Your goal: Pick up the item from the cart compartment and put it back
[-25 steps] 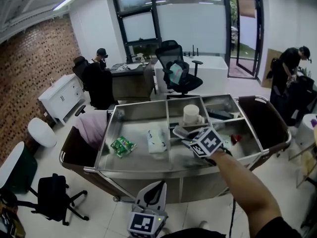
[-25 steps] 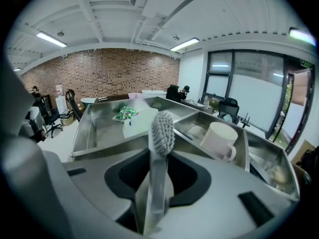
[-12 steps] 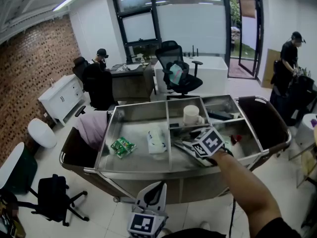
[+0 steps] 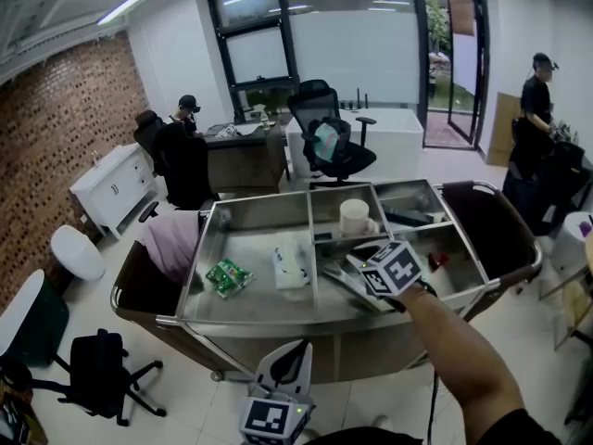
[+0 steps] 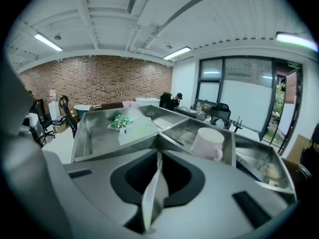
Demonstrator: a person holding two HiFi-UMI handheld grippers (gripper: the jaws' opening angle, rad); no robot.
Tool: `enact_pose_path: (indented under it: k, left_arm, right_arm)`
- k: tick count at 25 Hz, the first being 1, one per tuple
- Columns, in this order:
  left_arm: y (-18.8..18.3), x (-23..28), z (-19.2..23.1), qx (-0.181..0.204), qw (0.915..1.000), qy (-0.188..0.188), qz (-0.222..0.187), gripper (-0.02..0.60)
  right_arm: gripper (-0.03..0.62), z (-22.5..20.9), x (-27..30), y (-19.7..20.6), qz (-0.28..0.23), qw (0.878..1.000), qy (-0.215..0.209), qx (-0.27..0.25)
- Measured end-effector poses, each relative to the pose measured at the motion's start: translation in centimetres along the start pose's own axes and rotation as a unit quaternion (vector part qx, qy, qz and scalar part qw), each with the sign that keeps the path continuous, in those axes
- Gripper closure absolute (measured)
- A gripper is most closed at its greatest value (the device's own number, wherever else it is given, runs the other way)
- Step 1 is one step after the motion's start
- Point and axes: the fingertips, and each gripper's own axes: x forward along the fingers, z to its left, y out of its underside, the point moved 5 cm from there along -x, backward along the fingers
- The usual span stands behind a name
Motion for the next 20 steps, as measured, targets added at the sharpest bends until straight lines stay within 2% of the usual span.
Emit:
enact_pose_path:
  k: [1,6,10,15,20]
  left_arm:
    - [0.1,0.0,0.0,0.0,1.0,0.0,0.001,0.581]
    - [0.2,0.2,0.0,0.0,1.0,0.002,0.003,0.581]
    - [0.0,0.3,0.0,0.0,1.0,0.001,0.002,0.581]
    - [-0.1,0.4,0.3,0.002,1.0,0.0,0.003,0.581]
    - [0.0,0.1,0.6,0.002,1.0,-0.004,0.001,0.581]
  right_arm:
    - [0.589,-0.1,-0.2,-0.1,-0.006,1.0,0.002,0.005]
    - [0.589,-0.6,-1.3,-0.5,-0.029,0.999,0.009,0.029]
    - [0.589,0.2,-4.3,-1.7,-0.088,0.995,0.01,0.043]
    - [0.589,2.5,-10.6,-3.2,-0.191,0.98,0.012,0.048]
    - [0.589,4.9,-16.6,-1.9,-0.261,0.963,0.014,0.069]
